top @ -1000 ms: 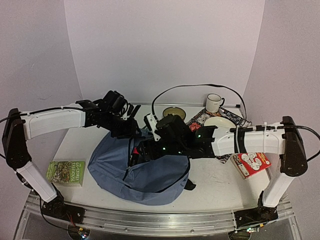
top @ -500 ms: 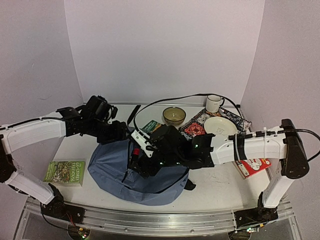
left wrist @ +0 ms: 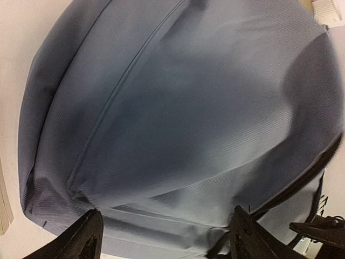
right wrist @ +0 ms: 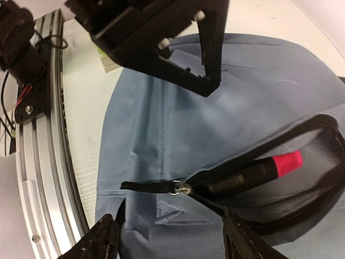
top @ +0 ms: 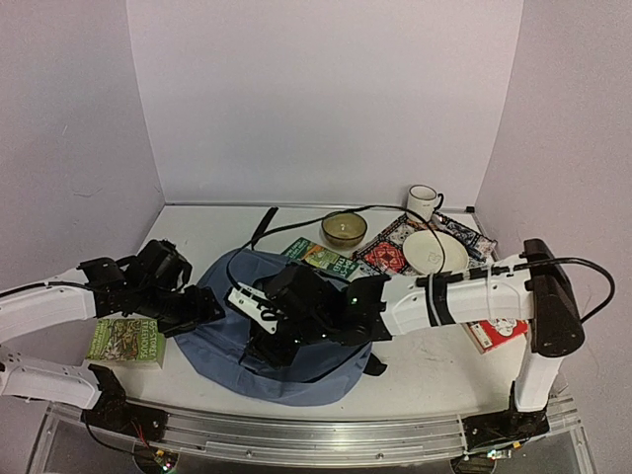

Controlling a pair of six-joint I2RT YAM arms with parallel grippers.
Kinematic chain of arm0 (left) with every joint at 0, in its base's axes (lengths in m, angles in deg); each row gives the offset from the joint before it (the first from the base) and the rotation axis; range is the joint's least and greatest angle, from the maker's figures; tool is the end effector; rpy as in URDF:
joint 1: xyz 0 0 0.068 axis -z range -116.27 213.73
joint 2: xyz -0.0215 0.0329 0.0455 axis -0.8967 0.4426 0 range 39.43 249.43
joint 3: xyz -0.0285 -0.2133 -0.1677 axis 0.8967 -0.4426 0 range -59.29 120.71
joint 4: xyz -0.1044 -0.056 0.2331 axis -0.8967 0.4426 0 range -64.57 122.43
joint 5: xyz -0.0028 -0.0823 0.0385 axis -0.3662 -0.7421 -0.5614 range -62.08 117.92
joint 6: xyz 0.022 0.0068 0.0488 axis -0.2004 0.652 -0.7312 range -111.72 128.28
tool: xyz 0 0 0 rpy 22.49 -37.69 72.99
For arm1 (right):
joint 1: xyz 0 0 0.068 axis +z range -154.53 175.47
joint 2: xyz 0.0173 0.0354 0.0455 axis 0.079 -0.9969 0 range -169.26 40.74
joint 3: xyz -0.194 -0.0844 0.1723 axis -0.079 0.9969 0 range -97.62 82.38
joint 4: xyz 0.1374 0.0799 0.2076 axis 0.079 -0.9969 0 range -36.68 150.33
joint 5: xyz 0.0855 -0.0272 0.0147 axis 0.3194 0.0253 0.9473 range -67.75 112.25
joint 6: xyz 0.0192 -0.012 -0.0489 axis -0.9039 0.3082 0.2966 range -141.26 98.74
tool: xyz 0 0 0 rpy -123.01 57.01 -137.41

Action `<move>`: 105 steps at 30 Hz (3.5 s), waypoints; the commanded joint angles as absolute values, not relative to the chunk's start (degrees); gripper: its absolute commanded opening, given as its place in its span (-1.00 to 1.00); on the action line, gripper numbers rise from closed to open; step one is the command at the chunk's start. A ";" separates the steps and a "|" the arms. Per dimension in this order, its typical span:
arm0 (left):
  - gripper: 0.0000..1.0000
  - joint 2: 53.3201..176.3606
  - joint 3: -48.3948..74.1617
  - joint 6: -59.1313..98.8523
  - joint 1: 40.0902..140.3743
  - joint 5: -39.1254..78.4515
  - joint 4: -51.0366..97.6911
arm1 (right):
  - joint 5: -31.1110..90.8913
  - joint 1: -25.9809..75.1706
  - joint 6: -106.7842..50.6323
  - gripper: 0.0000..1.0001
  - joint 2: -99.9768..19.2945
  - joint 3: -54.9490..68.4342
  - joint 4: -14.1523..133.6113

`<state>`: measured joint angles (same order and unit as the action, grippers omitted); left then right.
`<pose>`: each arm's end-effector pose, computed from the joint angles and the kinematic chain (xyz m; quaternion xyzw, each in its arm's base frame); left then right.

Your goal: Pack the student bag

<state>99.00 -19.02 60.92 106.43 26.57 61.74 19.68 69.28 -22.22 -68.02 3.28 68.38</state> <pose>0.1458 -0.1358 0.2262 -0.0792 0.9519 -0.2262 0.1908 0.1268 0.4311 0.2541 -0.4809 0.6728 0.3264 0.4577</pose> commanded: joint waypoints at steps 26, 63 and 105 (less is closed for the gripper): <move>0.35 111.78 -23.00 63.80 106.54 27.31 50.93 | 11.34 64.49 -33.05 -0.30 -75.86 5.29 63.75; -1.00 100.89 -21.63 67.26 106.54 25.88 42.85 | 10.62 70.68 0.18 0.01 -77.08 -5.05 61.37; -0.28 104.36 -22.02 64.89 106.36 33.34 55.75 | 5.80 70.69 -5.14 -0.92 -84.06 -12.77 63.31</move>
<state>105.69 -23.71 65.76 106.43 33.49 55.52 4.33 71.87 -0.41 -88.60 -11.42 63.40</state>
